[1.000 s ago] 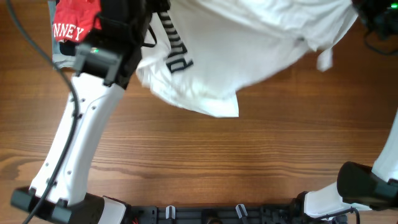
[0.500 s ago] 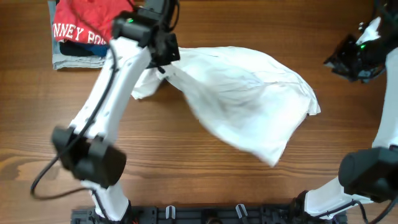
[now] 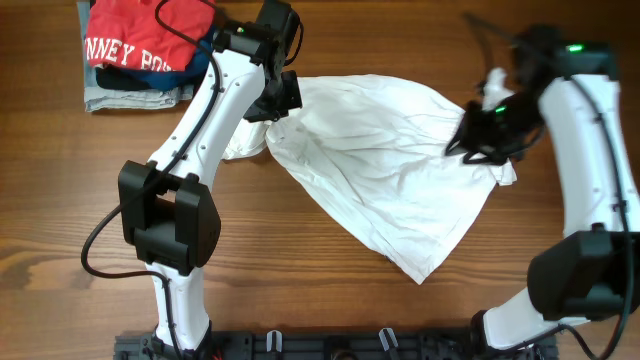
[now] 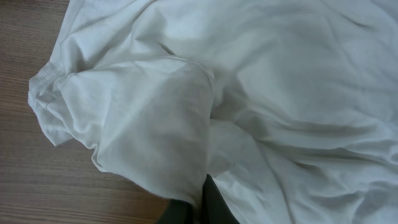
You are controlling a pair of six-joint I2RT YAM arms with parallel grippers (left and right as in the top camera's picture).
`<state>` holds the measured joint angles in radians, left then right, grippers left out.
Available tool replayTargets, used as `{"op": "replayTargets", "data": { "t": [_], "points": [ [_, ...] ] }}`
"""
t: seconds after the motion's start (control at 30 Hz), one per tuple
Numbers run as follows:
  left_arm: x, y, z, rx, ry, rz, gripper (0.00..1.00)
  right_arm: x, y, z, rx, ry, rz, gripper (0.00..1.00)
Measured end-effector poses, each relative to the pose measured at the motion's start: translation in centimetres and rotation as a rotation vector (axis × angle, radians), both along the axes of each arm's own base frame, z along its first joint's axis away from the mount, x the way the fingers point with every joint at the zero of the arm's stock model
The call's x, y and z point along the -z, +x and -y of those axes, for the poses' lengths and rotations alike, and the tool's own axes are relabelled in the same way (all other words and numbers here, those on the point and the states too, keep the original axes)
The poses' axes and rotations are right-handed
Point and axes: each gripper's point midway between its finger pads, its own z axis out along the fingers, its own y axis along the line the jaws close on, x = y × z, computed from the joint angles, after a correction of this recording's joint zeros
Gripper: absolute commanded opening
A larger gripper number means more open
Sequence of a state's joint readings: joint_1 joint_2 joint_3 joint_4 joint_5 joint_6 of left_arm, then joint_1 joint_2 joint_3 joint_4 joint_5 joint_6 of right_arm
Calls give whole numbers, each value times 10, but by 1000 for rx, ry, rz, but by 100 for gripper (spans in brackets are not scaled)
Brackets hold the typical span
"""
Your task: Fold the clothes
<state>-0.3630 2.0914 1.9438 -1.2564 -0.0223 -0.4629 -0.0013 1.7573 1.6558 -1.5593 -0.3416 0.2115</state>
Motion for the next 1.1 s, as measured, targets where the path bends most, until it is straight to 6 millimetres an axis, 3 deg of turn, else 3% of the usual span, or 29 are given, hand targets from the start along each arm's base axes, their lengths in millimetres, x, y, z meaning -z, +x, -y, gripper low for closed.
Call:
{"op": "replayTargets", "data": {
  "t": [0.17,0.27,0.3,0.4,0.57,0.73,0.9,0.97,1.03,1.07,1.1],
  "points": [
    [0,0,-2,-2,9,1,4,46,-59,-42,-68,-57,-114,36],
    [0,0,-2,-3,10,2,4,73,-106,-56,-61,-97,-188,42],
    [0,1,-2,-3,10,3,4,77,-116,-60,-59,-104,-196,52],
    [0,0,-5,-9,11,-2,4,100,-150,-73,-41,-128,-195,56],
    [1,-1,-9,-18,16,-13,4,140,-166,-66,82,-168,-226,61],
    [1,-3,-9,-18,17,-18,4,154,-168,-47,194,-260,-230,83],
    [1,-3,-9,-19,17,-18,4,173,-157,-50,236,-231,-159,82],
    [1,-3,-9,-19,17,-18,4,180,-166,-46,252,-242,-179,79],
    [1,-3,-9,-19,17,-18,4,181,-168,-47,267,-236,-189,53],
    [1,-3,-9,-19,17,-18,4,181,-168,-47,277,-234,-188,34],
    [1,-3,-9,-20,17,-18,4,181,-167,-47,285,-234,-188,24]
  ]
}}
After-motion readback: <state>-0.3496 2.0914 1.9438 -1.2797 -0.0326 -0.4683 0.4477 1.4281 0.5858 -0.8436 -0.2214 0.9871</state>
